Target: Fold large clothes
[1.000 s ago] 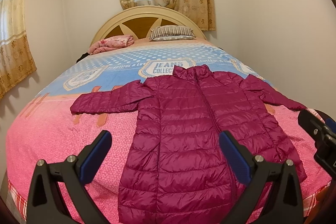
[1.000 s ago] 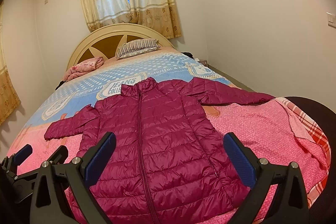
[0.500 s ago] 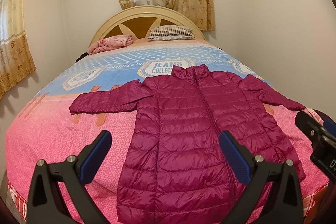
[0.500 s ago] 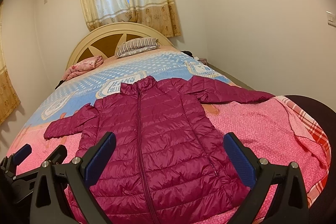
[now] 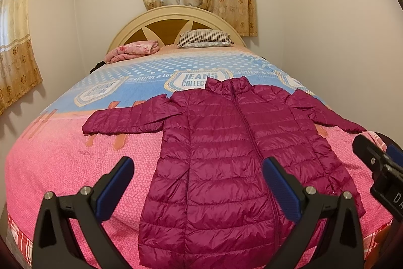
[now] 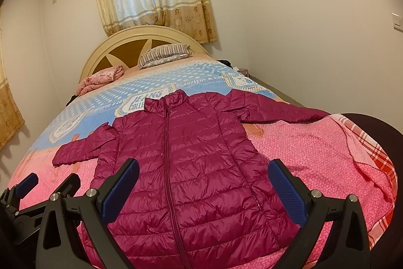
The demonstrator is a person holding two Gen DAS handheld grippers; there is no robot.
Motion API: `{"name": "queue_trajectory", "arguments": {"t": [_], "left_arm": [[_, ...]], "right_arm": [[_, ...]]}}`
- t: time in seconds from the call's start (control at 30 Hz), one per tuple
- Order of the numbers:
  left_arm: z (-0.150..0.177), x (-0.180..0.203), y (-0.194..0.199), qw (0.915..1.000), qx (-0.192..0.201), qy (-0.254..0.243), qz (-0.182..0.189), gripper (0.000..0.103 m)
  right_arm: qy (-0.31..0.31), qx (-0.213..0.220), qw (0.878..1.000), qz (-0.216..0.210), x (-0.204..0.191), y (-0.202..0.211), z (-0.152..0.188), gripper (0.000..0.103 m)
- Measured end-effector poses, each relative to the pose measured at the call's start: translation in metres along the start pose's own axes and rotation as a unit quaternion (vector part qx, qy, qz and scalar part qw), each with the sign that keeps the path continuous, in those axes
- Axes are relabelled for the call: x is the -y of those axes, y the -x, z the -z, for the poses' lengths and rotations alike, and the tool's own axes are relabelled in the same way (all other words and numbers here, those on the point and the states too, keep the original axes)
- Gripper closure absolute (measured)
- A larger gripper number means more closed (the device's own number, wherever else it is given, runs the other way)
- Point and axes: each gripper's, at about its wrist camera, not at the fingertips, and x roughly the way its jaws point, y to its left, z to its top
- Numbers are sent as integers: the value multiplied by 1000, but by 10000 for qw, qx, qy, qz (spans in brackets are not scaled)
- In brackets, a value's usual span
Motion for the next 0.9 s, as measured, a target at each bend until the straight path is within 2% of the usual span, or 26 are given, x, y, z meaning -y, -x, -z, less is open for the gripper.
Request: {"name": "queue_trajectory", "arguments": {"t": [0.63,0.9], "left_arm": [[0,1,-12,9999,-142,31,53,0],[-2,-5,-51,9982,-386,162,421,0]], "right_arm": [[-2,-125,9999,27,3,-10,4,1],[-414,-567,9975,-64,46,-59,-9,1]]}}
